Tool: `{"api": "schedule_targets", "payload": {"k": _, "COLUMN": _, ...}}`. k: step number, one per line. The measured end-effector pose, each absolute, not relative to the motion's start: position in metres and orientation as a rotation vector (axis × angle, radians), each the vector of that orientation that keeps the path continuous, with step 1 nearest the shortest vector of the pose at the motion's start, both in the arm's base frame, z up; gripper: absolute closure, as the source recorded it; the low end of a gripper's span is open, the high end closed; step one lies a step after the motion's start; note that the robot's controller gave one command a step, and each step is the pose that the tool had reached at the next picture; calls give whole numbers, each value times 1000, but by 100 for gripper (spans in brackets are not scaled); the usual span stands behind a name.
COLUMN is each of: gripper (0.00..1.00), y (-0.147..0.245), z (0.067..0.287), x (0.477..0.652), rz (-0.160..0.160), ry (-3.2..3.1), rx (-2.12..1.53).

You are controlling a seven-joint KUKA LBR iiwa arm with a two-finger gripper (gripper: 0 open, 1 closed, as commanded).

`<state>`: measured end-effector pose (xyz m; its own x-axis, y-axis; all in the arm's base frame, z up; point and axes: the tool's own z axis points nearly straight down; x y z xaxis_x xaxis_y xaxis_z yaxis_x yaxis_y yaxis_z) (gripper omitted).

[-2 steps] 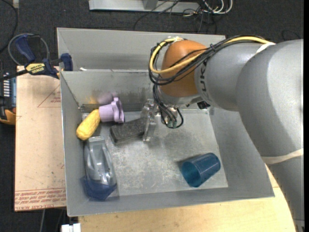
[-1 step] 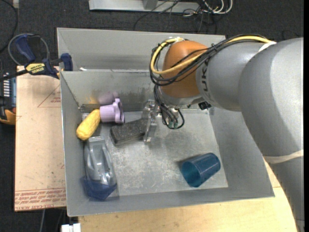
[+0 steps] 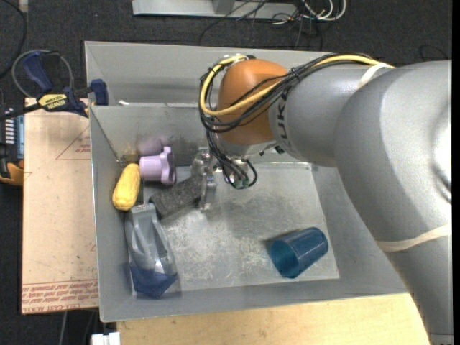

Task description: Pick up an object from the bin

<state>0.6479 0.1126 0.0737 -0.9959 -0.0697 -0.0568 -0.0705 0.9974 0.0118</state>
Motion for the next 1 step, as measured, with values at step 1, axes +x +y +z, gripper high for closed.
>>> {"api": "schedule_targets", "payload": {"k": 1, "gripper": 100, "y": 106, "z": 74, "x": 643, "rz": 30, "ry": 3080, "rx": -81}}
